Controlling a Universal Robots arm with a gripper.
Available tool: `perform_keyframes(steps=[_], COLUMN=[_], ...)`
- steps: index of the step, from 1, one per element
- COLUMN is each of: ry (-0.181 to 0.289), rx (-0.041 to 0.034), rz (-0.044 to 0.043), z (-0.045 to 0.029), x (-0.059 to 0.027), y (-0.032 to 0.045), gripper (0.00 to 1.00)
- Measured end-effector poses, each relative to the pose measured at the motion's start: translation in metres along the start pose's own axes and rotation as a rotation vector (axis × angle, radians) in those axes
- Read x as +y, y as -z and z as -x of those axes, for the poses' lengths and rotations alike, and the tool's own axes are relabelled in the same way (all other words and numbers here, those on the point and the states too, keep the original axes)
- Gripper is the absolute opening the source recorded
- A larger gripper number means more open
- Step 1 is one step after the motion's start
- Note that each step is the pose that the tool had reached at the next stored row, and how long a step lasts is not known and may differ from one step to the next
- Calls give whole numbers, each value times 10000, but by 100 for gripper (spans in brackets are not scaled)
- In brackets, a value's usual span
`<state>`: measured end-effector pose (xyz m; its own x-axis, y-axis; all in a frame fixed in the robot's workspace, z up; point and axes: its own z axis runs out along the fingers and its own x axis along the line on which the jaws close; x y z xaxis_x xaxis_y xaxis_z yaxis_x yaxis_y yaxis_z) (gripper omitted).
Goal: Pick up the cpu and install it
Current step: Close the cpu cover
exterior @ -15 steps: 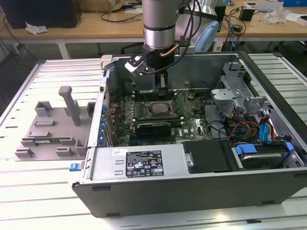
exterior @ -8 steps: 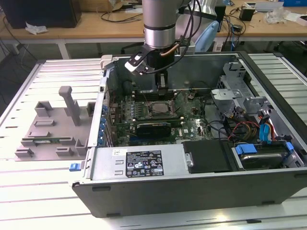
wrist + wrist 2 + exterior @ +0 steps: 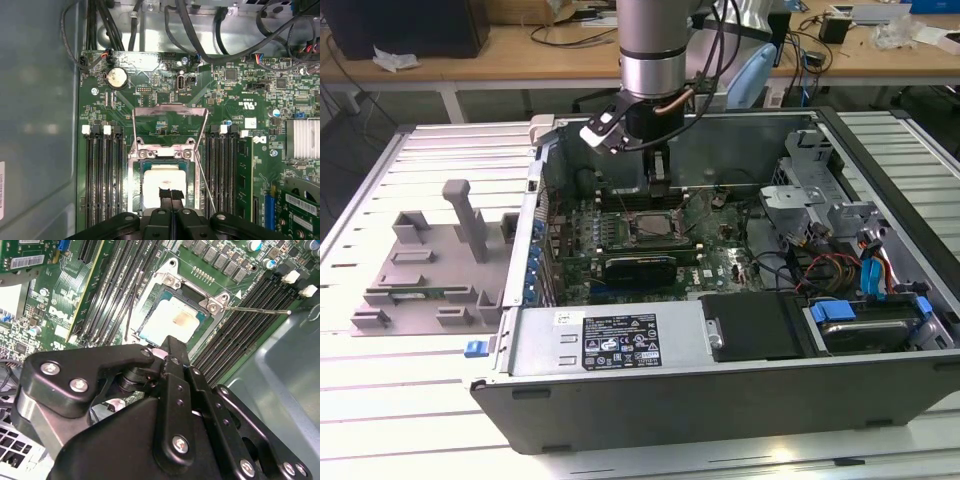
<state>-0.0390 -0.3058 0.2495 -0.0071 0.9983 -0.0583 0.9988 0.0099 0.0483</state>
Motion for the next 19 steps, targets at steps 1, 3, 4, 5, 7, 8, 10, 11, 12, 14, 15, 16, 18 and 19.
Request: perform_keyframes(steps=[1, 3, 4, 5, 7, 8, 10, 11, 12, 14, 15, 16, 18, 19], ry=[0, 0, 0, 0, 0, 0, 0, 0, 0, 1, 0, 0, 1, 0], rx=[0, 0, 1, 0, -1, -3, 1, 3, 1, 0, -1, -1, 0, 1], rz=[0, 0, 1, 0, -1, -2, 0, 2, 1, 0, 0, -1, 0, 0], z=[1, 2, 2, 3, 3, 3, 3, 3, 3, 4, 4, 4, 4, 4], x=[1, 2, 2, 2, 2, 3, 3, 3, 3, 5, 13, 26, 66, 87], y=[21, 33, 42, 47, 51, 55, 63, 63, 64, 65, 66, 65, 62, 61], gripper=[11, 11, 11, 11, 11, 11, 11, 11, 11, 11, 11, 11, 11, 11])
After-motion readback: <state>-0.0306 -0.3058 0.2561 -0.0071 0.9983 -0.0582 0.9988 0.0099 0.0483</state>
